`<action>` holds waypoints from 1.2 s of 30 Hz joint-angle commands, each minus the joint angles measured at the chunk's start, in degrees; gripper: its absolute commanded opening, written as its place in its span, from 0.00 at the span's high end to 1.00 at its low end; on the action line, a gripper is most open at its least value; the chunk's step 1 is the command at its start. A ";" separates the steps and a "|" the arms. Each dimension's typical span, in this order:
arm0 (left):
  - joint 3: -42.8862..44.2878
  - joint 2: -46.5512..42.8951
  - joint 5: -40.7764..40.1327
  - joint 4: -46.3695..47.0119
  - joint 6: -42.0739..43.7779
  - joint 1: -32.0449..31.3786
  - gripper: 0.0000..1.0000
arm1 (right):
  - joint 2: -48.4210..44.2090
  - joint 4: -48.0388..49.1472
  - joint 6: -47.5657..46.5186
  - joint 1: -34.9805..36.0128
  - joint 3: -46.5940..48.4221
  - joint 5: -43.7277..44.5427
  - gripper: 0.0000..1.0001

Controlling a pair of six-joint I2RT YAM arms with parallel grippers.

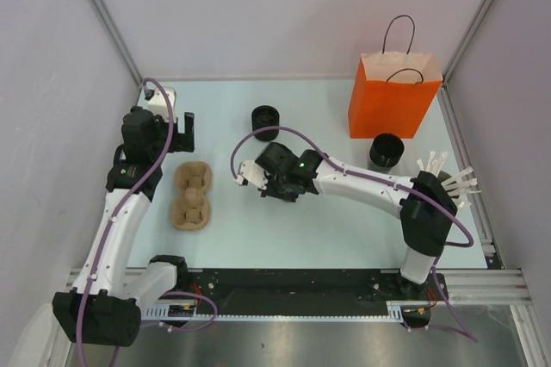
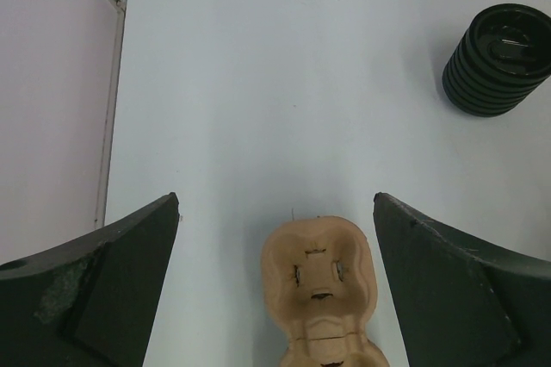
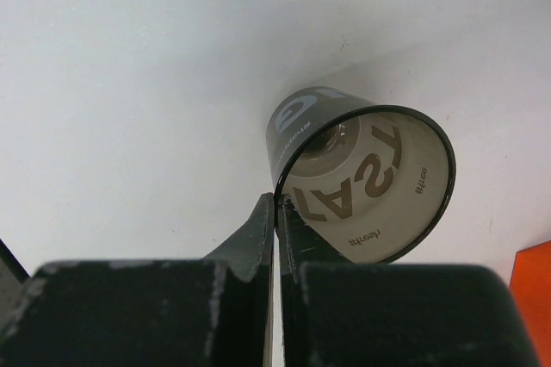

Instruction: Pack the takeout coffee

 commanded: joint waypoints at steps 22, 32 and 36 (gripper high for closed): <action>-0.81 -1.03 2.28 2.31 -1.99 0.59 0.00 | 0.61 -1.46 -1.52 1.13 0.05 -0.81 0.86; -0.99 -0.59 2.72 2.49 -2.08 0.59 0.00 | -4.04 -1.81 -3.80 1.22 1.45 2.88 0.57; -0.99 -0.42 3.33 2.58 -1.91 0.59 0.00 | -6.15 -3.65 -4.68 0.35 4.87 3.68 0.40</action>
